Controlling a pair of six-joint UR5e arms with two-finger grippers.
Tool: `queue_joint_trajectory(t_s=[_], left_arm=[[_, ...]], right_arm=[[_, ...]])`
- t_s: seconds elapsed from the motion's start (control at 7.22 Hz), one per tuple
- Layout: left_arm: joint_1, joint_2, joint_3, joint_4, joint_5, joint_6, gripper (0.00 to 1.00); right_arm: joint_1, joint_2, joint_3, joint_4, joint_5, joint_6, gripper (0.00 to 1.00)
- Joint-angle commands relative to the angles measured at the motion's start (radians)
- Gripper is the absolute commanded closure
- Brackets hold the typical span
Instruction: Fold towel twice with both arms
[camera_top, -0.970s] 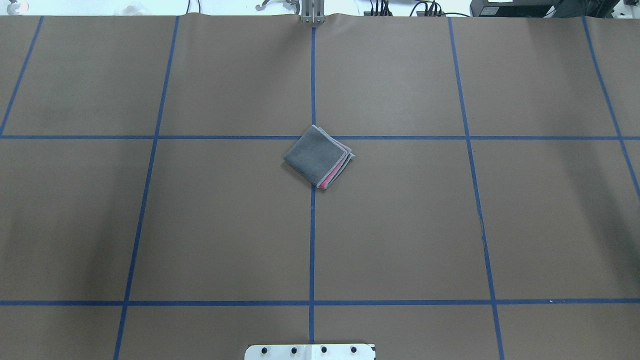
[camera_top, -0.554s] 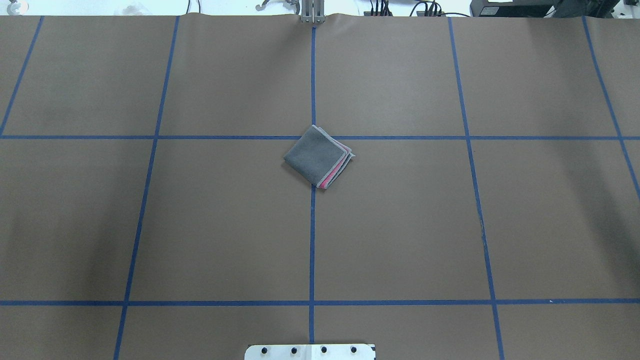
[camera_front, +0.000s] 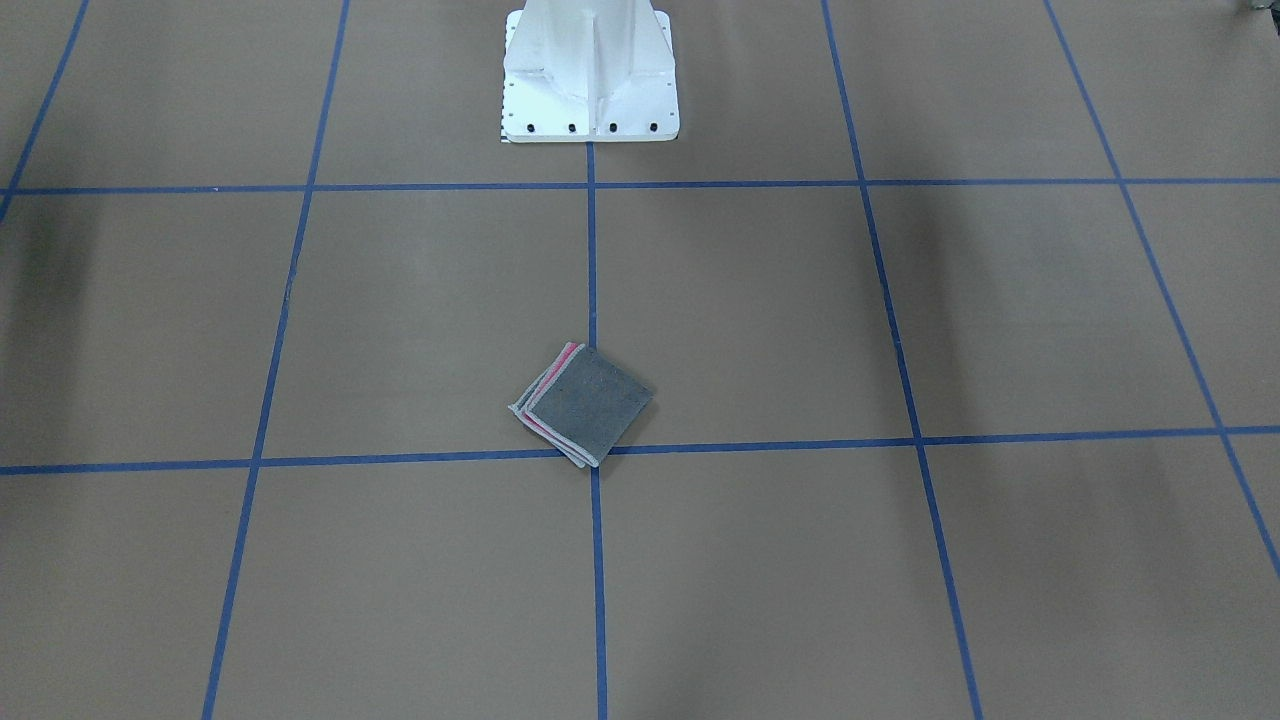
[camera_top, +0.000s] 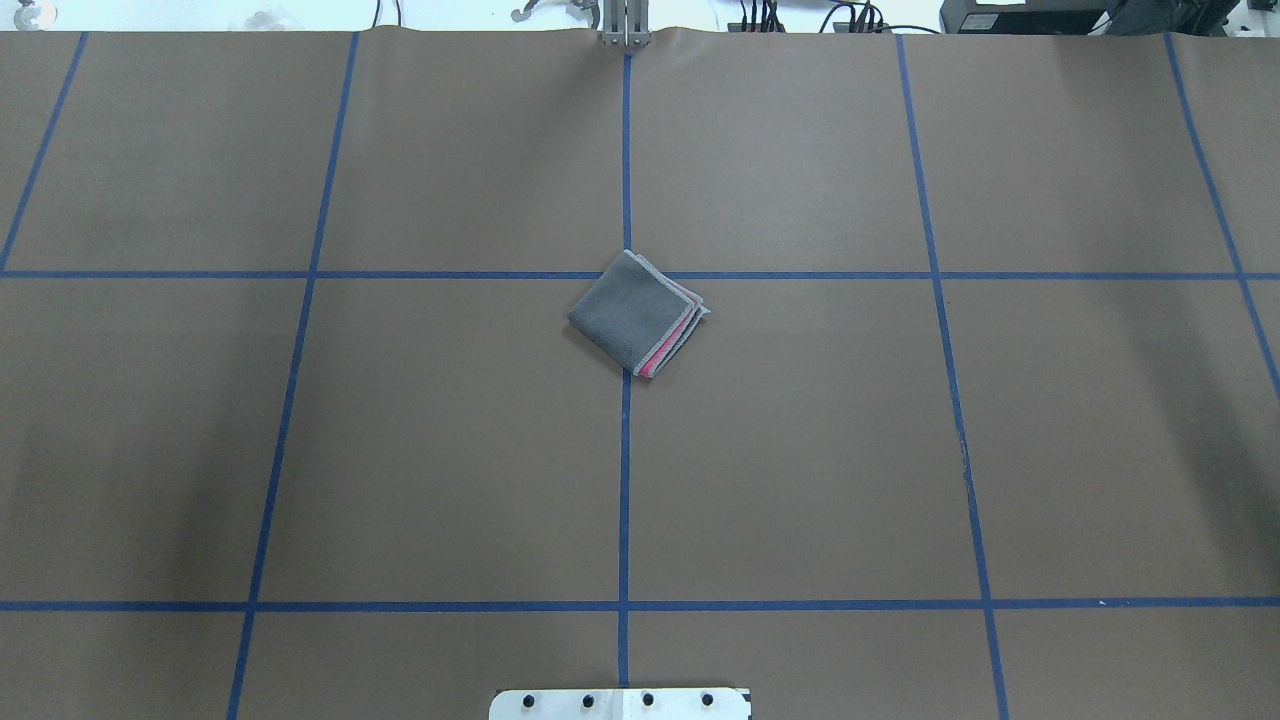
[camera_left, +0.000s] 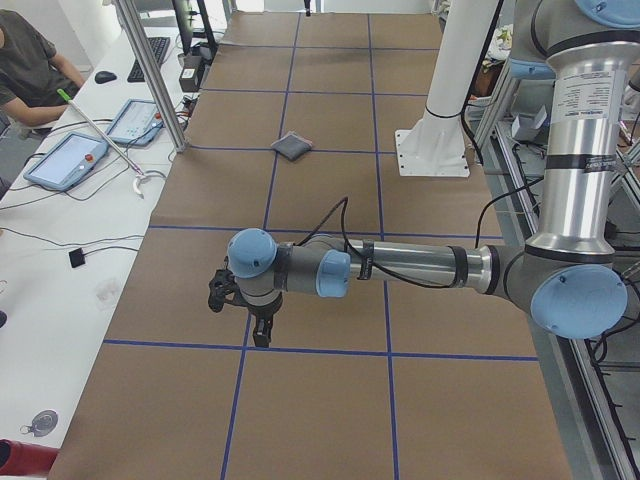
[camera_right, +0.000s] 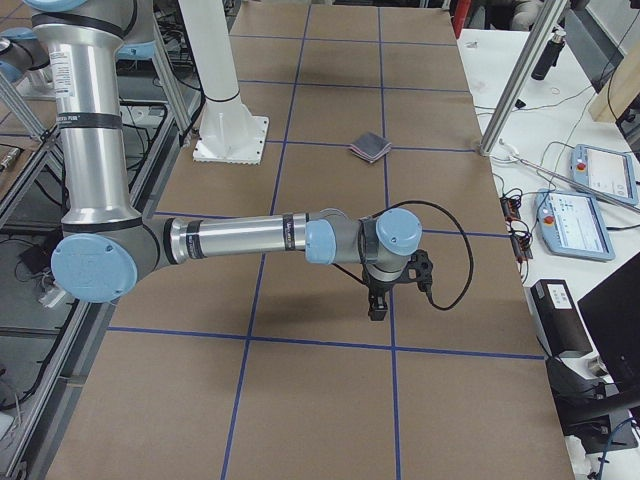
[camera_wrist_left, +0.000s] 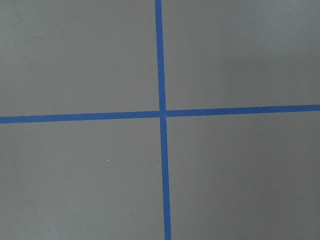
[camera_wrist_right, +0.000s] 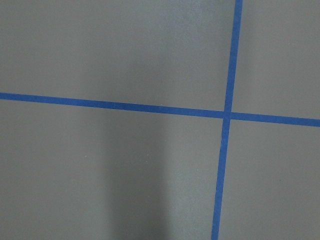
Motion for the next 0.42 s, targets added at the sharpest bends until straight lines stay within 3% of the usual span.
queue_joint_trajectory(t_s=[0.0,0.28], left_arm=[[0.001,0.000,0.001,0.000,0.000,0.000,0.00],[0.001,-0.003,-0.001,0.000,0.000,0.000,0.00]], right_arm=[[0.000,0.002,-0.001,0.000,-0.003,-0.001,0.00],[0.000,0.002,-0.002,0.000,-0.010,0.000,0.00]])
